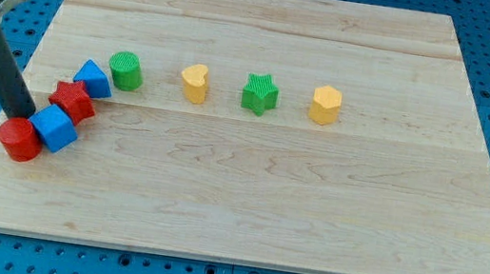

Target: Slightly move the green star to the bottom

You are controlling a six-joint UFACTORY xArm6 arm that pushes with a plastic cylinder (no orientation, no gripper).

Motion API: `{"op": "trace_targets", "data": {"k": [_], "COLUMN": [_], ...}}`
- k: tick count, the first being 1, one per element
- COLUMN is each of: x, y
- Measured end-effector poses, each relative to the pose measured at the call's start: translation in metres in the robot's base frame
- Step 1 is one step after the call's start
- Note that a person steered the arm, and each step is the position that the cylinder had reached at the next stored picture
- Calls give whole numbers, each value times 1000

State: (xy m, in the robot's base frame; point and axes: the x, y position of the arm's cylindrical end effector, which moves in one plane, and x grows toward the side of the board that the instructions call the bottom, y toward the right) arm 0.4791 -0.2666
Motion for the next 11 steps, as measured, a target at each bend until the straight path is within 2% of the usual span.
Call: {"op": "trace_targets", "data": {"k": [2,4,5,7,8,10,11], "x": [-34,-140,-175,-171,-167,-126,-124], "y": [-20,-22,-10,149,180,274,295]}}
